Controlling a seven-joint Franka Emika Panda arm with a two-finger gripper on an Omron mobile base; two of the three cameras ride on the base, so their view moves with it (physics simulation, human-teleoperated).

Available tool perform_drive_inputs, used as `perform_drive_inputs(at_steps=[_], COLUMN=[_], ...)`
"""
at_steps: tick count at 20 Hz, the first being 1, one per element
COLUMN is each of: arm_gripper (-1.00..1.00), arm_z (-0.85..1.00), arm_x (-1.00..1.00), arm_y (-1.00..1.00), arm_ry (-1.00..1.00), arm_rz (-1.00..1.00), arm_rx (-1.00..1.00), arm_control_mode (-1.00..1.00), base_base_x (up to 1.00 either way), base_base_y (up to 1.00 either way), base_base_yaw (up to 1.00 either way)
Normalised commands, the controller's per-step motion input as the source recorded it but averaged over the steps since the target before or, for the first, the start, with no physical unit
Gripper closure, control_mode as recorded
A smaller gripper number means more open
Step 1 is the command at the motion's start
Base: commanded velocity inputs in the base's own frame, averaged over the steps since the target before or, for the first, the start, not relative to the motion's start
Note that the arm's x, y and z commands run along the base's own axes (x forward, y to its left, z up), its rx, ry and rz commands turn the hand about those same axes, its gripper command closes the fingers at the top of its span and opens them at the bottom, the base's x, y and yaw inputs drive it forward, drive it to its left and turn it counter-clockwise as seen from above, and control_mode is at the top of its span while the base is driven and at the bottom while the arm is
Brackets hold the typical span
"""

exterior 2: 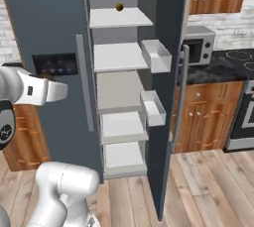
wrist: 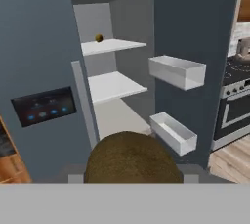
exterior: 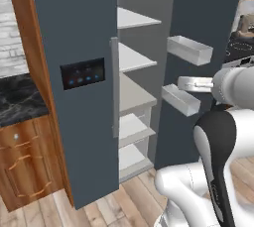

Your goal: Pick up the apple and kiwi from the fridge and place one fruit on each plate on the dining counter.

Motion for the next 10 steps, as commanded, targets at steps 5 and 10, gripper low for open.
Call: perform_drive_inputs(at_steps=[5,10], arm_gripper=[1.0,1.0], arm_z=[0.0,0.0], arm_x=[0.0,0.0], arm_y=[0.0,0.0], arm_ry=[0.0,0.0], arm_rz=[0.0,0.0], arm_rx=[0.0,0.0], arm_control_mode=[1.0,1.0], base_base_x=[-0.77,-0.72], base_base_y=[0.23,-0.07], base_base_yaw=[-0.64,-0.67])
